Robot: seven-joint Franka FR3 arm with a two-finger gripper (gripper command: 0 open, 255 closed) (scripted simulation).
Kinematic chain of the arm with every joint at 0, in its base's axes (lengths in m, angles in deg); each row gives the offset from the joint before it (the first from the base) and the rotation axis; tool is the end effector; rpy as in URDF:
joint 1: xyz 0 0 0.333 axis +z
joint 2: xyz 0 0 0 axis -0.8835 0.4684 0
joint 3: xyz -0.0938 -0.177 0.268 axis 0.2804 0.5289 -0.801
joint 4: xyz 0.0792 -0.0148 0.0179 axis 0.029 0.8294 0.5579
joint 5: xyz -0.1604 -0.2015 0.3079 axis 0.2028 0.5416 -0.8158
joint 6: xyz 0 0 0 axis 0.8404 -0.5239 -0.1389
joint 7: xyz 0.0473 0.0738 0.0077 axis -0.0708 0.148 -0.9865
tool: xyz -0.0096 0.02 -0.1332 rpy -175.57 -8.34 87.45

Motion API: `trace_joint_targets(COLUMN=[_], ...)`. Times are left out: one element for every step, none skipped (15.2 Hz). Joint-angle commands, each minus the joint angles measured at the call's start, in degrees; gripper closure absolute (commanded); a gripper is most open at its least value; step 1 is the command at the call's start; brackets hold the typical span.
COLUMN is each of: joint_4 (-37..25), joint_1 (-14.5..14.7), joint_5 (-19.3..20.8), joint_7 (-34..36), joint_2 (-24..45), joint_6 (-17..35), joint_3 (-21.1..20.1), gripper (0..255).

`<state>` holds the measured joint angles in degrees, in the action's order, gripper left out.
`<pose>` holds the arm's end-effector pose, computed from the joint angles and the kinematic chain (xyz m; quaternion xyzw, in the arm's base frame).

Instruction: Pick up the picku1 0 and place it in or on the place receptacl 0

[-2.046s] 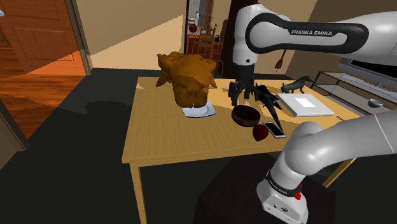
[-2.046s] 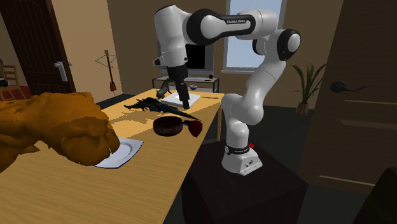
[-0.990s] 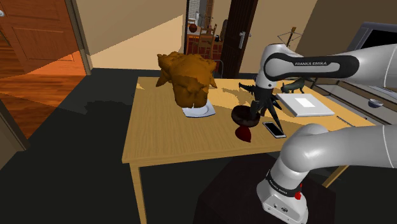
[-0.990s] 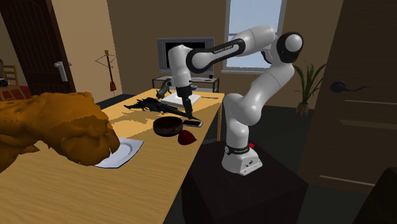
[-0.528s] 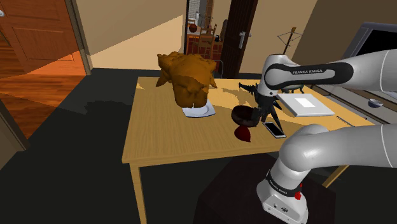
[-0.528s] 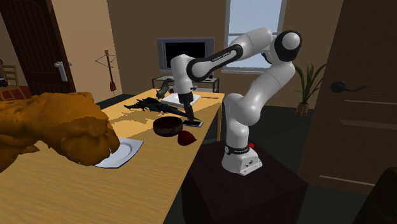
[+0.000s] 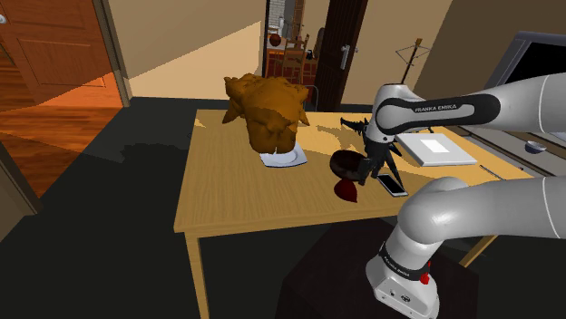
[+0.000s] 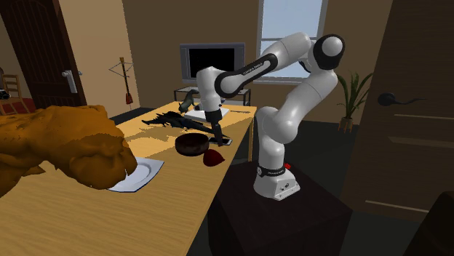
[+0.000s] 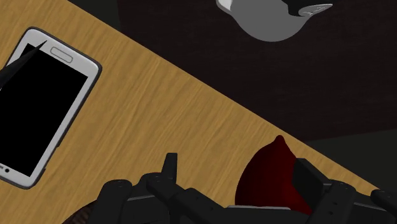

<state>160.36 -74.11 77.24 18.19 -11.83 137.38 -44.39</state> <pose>0.2134 -0.1576 0.3506 -0.9932 0.0748 0.0718 0.0529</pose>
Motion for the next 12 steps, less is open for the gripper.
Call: trace_joint_targets(joint_4=[0.01,0.01,0.01,0.01,0.01,0.01,0.01,0.01,0.01,0.01,0.01,0.01], joint_1=[0.00,0.00,0.00,0.00,0.00,0.00,0.00,0.00,0.00,0.00,0.00,0.00], joint_5=[0.01,0.00,0.00,0.00,0.00,0.00,0.00,0.00,0.00,0.00,0.00,0.00], joint_7=[0.00,0.00,0.00,0.00,0.00,0.00,0.00,0.00,0.00,0.00,0.00,0.00], joint_2=[0.00,0.00,0.00,0.00,0.00,0.00,0.00,0.00,0.00,0.00,0.00,0.00], joint_6=[0.02,0.01,0.01,0.01,0.01,0.01,0.01,0.01,0.01,0.01,0.01,0.01], joint_3=[0.00,0.00,0.00,0.00,0.00,0.00,0.00,0.00,0.00,0.00,0.00,0.00], gripper=[0,0,255,255,255,255,255,255,255,255,255,255])
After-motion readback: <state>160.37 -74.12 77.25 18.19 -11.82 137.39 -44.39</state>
